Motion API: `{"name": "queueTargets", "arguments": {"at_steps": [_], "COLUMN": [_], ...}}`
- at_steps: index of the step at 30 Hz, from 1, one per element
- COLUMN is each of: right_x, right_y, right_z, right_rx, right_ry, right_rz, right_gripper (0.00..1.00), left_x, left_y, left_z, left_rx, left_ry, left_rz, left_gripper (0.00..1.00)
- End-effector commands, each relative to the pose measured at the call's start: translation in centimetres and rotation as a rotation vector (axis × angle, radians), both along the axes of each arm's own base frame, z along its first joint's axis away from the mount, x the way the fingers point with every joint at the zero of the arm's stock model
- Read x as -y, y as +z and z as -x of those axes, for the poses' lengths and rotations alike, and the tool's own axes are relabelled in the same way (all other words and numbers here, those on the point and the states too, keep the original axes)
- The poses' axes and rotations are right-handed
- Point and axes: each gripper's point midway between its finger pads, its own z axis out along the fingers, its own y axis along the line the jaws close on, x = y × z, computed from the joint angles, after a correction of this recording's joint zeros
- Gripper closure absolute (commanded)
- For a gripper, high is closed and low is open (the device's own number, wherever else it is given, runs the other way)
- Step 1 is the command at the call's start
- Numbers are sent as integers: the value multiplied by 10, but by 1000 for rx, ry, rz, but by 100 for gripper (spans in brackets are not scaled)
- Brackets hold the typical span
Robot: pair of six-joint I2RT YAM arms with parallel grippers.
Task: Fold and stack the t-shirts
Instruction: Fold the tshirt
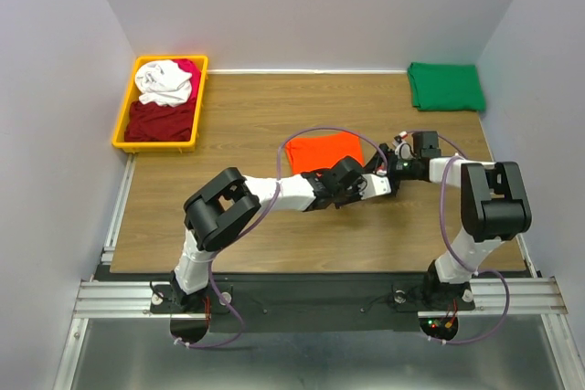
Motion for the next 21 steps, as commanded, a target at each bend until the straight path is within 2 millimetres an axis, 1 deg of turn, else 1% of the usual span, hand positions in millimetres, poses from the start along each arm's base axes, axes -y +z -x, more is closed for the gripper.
{"name": "queueTargets", "arguments": {"at_steps": [1, 3, 7, 10, 11, 13, 14, 15, 16, 17, 18, 19, 21], "right_x": [-1, -3, -16, -20, -19, -17, -18, -15, -13, -11, -8, -3, 0], "right_y": [-19, -22, -27, -29, -28, -26, -23, -17, -17, -13, -11, -8, -7], "right_z": [-5, -6, -5, -9, -19, -30, -36, -53, -55, -62, -69, -81, -93], "right_rx": [-27, -43, -83, -100, -68, -38, -38, 39, 59, 77, 111, 170, 203], "right_ry": [-24, -29, -13, -31, -50, -90, -130, -176, -210, -257, -291, -339, -383], "right_rz": [24, 21, 0, -14, -3, 1, -15, -9, -10, -24, -18, -1, 4], "right_gripper": [19, 19, 21, 23, 25, 27, 29, 30, 31, 31, 32, 32, 32], "left_x": [15, 13, 13, 15, 16, 16, 16, 16, 16, 16, 16, 16, 15], "left_y": [62, 67, 78, 82, 83, 82, 82, 80, 80, 79, 79, 77, 76], "left_z": [0, -3, -8, -6, -5, -3, -3, -2, -1, 0, -2, -1, -2], "left_rx": [-17, -20, -42, -72, -76, -86, -86, -93, -100, -104, -103, -115, -124], "left_ry": [-17, -10, -2, -11, -13, -24, -24, -27, -29, -30, -27, -29, -28], "left_rz": [162, 175, 215, 235, 237, 239, 239, 238, 240, 242, 242, 241, 241], "left_gripper": [99, 100, 100, 100, 100, 100, 100, 100, 100, 100, 100, 100, 100]}}
